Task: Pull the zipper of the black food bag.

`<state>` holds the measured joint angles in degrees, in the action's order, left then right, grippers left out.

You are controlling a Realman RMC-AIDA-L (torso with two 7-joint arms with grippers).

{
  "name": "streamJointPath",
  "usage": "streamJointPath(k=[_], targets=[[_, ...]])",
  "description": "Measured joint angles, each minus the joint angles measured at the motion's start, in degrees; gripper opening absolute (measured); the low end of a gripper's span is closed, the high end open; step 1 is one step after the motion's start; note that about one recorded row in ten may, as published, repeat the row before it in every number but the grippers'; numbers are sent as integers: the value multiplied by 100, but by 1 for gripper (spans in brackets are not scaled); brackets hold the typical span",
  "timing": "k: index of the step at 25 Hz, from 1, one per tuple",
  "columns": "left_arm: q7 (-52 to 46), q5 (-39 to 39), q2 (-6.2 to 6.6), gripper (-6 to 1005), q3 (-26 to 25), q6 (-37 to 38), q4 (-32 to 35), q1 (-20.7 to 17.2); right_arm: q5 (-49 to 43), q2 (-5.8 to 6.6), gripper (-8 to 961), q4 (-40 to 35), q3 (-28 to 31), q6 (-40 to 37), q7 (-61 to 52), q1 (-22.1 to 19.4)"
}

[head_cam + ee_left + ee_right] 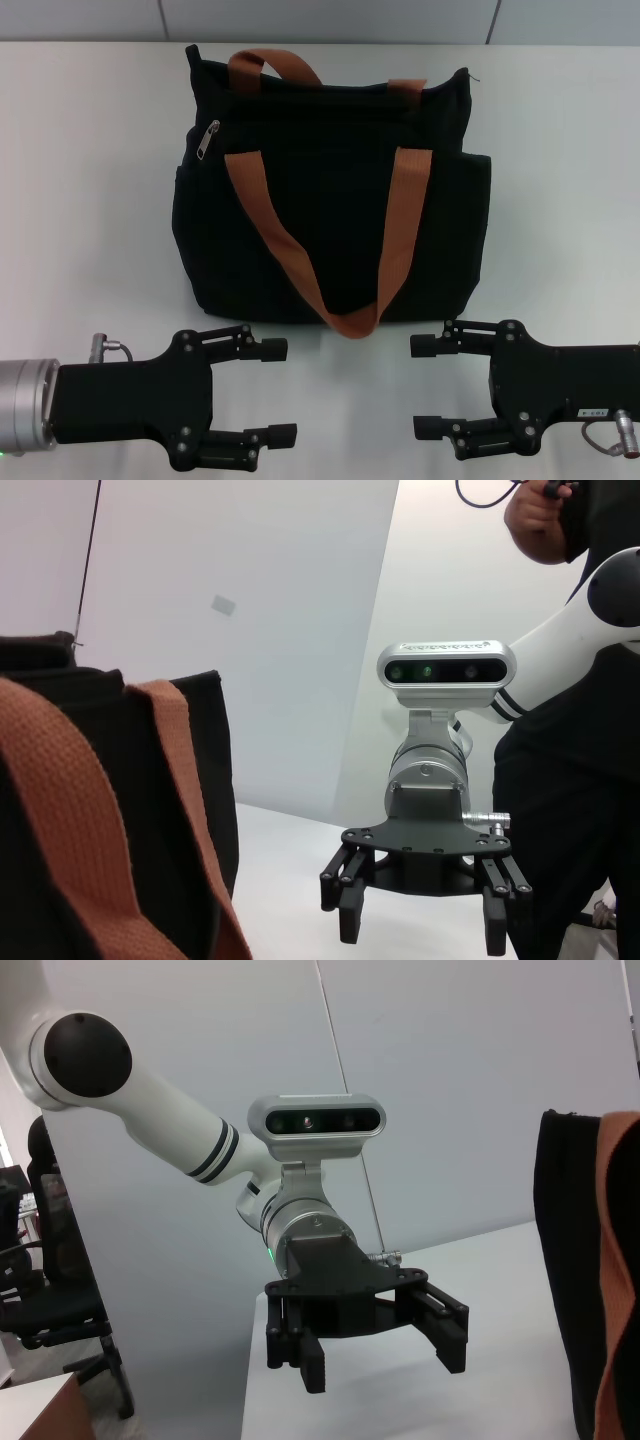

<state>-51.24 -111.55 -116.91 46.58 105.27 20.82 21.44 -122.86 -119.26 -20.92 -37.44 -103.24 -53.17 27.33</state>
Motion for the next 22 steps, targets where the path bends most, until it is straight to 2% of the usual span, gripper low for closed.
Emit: streamJointPath(k=[13,22], targets=[[12,7,6,810,-11,33,0,12,0,0,788,0,-1,-11,-5,0],[131,58,-105,810,-756,592,4,124,0,0,787,0,-1,39,-7,0]])
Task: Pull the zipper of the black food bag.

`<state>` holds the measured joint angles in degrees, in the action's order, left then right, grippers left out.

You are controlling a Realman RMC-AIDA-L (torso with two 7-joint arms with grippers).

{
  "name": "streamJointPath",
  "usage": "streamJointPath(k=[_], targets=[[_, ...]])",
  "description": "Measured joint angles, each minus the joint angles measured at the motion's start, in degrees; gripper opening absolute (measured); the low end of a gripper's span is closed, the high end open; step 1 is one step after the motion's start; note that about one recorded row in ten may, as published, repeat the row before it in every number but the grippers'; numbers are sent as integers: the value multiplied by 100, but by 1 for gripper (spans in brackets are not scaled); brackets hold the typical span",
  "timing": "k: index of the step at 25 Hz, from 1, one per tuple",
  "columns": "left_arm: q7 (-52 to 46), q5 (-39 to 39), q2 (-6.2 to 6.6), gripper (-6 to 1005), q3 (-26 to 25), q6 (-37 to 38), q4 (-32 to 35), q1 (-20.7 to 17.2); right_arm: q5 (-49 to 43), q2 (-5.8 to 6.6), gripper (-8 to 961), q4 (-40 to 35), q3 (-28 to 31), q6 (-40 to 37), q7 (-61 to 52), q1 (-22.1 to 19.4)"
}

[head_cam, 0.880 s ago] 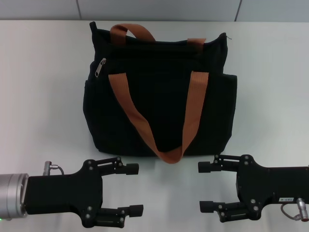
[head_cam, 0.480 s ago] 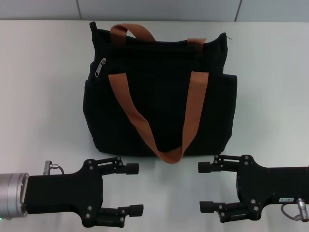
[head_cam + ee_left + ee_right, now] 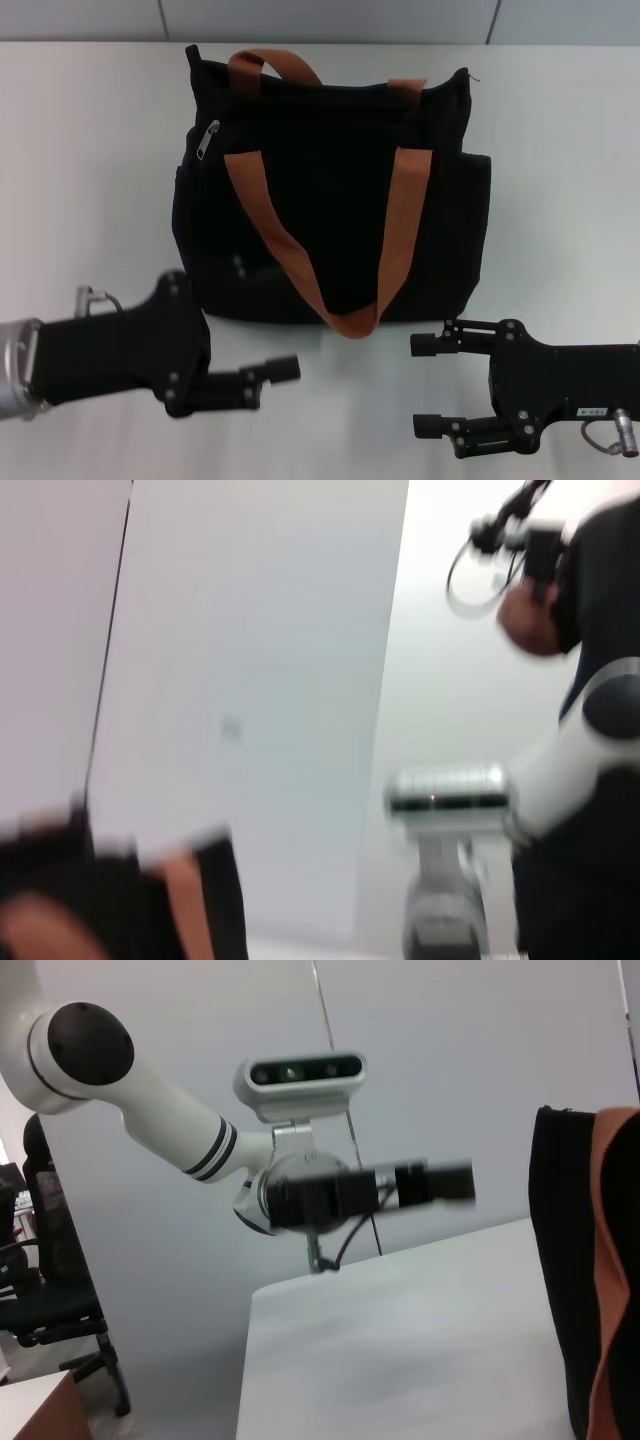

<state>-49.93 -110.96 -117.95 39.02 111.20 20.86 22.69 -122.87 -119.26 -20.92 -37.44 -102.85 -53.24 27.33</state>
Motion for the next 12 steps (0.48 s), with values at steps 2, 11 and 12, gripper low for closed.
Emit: streamJointPath(k=[2,11,12], targets=[[51,47,-20,810,-194,157,-23,30,0,0,787,0,0,7,0,0],[150,2668,-48,809,-608,129,-377,-148,0,0,787,0,0,71,0,0],[93,2913,0,809,-687,-109,-332,-186,0,0,787,0,0,72,0,0]])
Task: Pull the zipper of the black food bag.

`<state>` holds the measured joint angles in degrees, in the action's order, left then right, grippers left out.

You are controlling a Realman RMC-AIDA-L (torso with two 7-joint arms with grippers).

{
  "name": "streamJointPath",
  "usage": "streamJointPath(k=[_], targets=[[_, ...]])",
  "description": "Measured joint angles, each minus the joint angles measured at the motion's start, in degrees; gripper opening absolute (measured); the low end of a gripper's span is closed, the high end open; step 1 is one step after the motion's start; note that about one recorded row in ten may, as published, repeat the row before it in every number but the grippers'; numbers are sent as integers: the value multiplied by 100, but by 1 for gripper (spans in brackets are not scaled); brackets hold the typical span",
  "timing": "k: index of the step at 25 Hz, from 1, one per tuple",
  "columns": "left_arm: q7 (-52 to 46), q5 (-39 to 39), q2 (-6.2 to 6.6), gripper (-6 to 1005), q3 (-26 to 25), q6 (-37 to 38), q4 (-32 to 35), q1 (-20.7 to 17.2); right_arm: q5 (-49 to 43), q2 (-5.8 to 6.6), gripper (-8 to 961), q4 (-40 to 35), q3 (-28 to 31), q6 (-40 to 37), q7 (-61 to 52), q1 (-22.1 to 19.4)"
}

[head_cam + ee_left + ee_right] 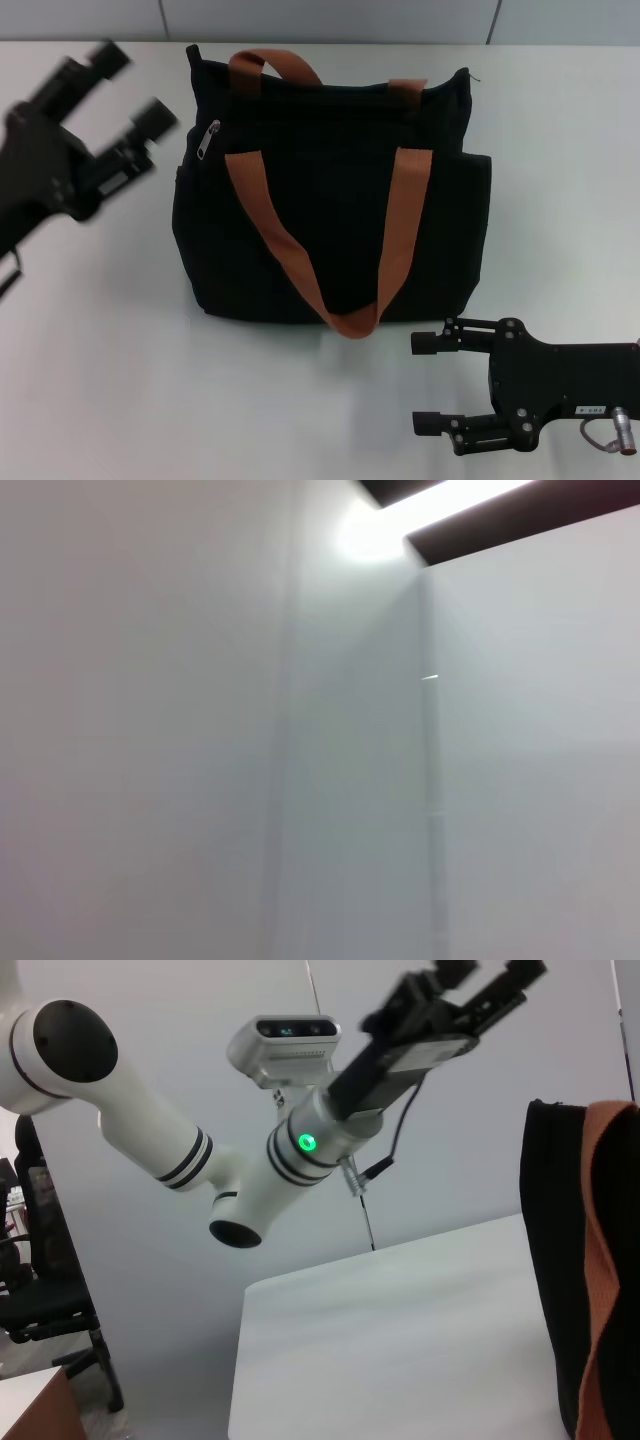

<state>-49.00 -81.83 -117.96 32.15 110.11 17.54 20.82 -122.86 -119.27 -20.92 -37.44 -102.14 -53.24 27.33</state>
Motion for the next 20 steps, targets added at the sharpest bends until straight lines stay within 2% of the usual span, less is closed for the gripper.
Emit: streamJointPath(k=[3,4,7,10,12,13,20], targets=[[-109,30,152,809,-40,-419,75,-4,1,0,787,0,0,1,0,0],[-185,4,322,809,-9,-713,100,10,2,0,787,0,0,2,0,0],[-288,-289,591,809,83,-1115,183,37,4,0,787,0,0,2,0,0],[-432,-766,707,809,89,-1239,380,76,6,0,787,-7,0,2,0,0],[-511,-1070,728,809,87,-1291,512,108,7,0,787,-15,4,2,1,7],[-513,-1333,704,808,86,-1351,593,162,8,1,787,-18,7,2,1,26],[-509,-1892,593,808,88,-1682,668,385,9,8,787,-35,9,1,-17,47]])
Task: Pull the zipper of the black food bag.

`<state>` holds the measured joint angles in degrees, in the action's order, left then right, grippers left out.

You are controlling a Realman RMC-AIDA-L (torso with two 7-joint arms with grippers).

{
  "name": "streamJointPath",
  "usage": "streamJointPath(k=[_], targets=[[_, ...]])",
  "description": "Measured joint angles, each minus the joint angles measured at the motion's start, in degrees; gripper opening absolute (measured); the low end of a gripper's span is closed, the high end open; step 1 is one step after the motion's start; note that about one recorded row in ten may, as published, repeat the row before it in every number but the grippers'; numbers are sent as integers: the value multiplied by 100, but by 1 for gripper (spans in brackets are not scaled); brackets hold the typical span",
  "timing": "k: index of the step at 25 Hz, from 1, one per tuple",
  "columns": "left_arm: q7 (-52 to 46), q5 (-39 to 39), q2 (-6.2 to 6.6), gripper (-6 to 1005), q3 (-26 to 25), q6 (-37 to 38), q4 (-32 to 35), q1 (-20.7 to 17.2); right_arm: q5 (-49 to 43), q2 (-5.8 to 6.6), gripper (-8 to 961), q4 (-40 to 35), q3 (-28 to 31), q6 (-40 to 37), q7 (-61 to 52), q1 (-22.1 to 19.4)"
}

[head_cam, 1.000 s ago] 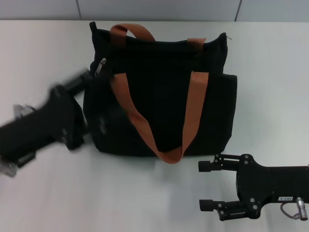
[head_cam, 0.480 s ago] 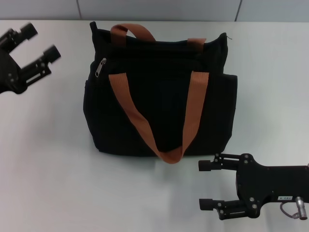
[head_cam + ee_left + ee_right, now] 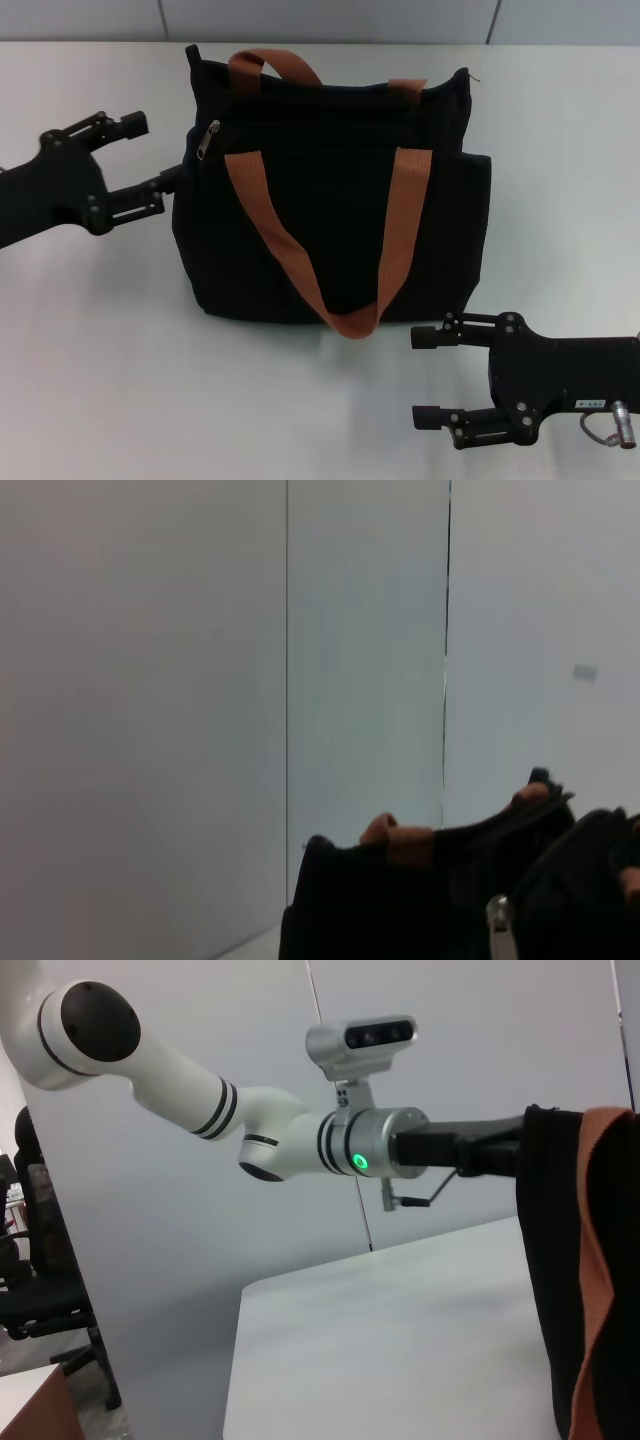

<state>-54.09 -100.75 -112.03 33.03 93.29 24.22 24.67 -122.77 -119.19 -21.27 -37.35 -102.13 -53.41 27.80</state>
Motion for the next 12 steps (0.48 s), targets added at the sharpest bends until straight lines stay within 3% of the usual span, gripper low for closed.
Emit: streamJointPath(k=[12], targets=[[46,-551,-155,807,18,-762,163,499,53,9,786,-13,9,0,-22,15]])
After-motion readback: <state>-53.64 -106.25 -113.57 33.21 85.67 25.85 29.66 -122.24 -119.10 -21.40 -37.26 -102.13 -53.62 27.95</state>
